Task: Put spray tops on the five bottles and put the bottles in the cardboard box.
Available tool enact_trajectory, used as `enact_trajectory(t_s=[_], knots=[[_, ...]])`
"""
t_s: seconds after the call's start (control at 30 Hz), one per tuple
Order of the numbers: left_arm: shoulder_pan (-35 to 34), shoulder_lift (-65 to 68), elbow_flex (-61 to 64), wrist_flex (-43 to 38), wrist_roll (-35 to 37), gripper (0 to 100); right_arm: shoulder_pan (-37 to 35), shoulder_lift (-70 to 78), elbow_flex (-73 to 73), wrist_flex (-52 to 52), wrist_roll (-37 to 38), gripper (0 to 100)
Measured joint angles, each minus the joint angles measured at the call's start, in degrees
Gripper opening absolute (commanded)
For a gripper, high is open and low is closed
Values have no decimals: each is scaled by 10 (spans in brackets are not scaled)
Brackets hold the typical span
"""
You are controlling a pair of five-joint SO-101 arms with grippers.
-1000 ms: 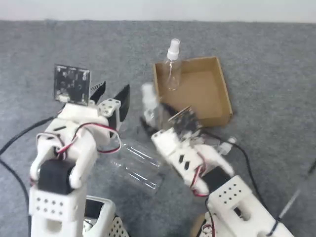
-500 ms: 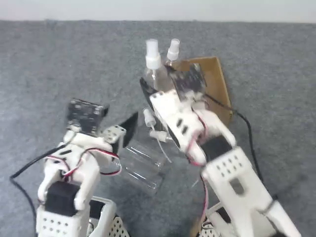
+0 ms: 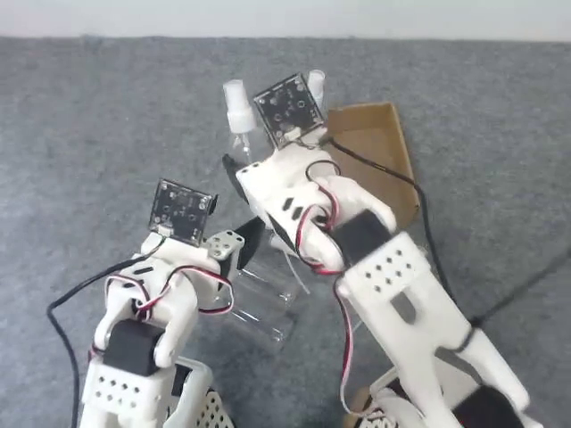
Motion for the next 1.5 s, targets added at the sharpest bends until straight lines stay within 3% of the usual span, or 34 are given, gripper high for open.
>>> enact_trajectory(t_s=[0.37, 0.63, 0.73, 1.13, 1.5], knots=[[-1, 4, 0, 0, -1, 239, 15, -131, 69, 25, 44, 6], [-6, 2, 19, 0, -2, 239, 258, -133, 68, 4, 61, 6], [-6, 2, 19, -7, -2, 239, 300, -77, 68, -55, 83, 6], [-7, 2, 31, -7, -2, 239, 336, 224, 68, -315, 91, 6], [-7, 1, 39, -25, -2, 239, 320, 365, -27, -356, 91, 6]])
